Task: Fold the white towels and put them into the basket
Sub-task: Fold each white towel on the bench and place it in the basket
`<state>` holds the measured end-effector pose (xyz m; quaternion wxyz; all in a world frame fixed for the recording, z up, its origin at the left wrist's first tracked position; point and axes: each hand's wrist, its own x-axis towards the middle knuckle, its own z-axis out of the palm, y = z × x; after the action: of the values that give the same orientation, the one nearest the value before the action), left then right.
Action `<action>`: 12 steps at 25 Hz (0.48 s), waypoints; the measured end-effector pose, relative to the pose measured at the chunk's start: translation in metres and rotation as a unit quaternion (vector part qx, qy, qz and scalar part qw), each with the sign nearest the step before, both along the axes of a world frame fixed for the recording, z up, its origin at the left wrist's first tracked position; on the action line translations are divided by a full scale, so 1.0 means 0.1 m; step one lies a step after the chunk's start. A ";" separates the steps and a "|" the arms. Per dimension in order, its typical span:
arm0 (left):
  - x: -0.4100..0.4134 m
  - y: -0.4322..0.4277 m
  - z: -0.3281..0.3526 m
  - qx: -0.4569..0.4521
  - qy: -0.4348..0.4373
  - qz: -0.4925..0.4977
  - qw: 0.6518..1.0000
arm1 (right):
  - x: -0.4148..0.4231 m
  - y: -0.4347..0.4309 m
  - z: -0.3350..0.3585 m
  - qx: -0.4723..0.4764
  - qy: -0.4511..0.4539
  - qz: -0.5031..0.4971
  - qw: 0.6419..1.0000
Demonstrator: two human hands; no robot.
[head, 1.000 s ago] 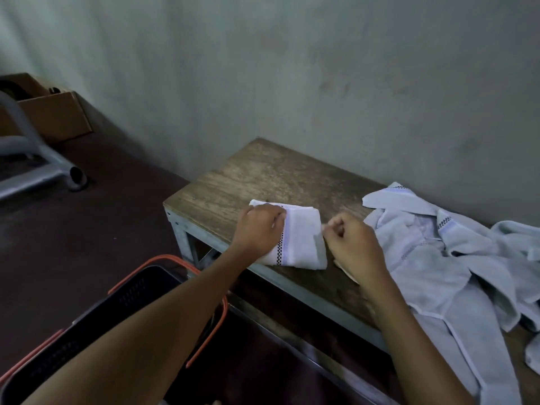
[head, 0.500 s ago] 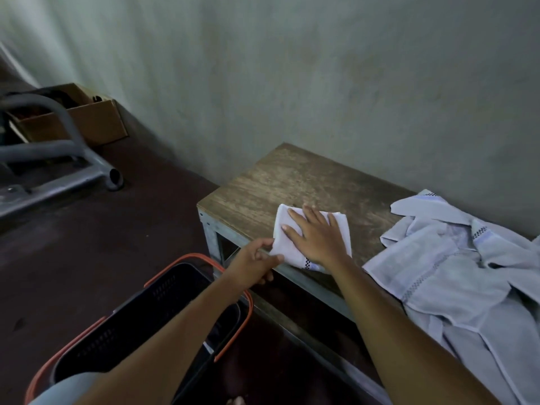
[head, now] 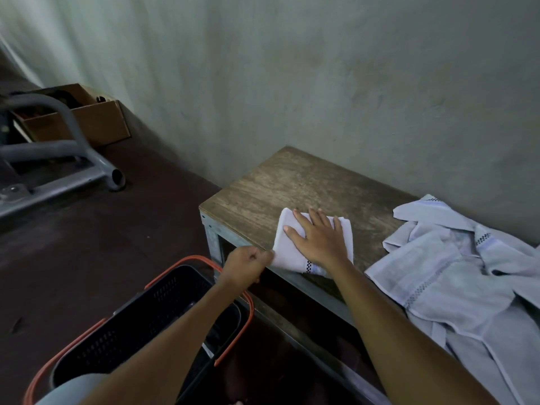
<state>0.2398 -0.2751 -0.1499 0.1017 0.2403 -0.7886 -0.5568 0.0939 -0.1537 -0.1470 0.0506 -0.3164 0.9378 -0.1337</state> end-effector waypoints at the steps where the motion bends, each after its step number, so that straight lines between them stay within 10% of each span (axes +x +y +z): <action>1: -0.05 0.02 0.03 -0.037 0.036 0.055 0.997 | -0.01 0.02 0.06 -0.079 -0.048 0.002 0.996; 4: -0.35 0.16 0.18 -0.229 0.095 0.053 0.967 | -0.11 0.24 0.21 -0.240 -0.042 -0.054 0.968; 8: -0.80 0.28 0.06 -0.401 -0.055 -0.118 0.907 | -0.16 0.60 0.10 0.022 0.018 -0.072 0.997; 12: -0.94 0.24 -0.07 -0.371 -0.160 -0.070 0.912 | -0.22 0.61 0.02 0.043 -0.060 -0.057 0.996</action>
<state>0.1454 -0.2512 -0.1574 0.0170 0.2155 -0.9588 -0.1842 0.0717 -0.0931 -0.1453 0.1130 -0.2512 0.9544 -0.1148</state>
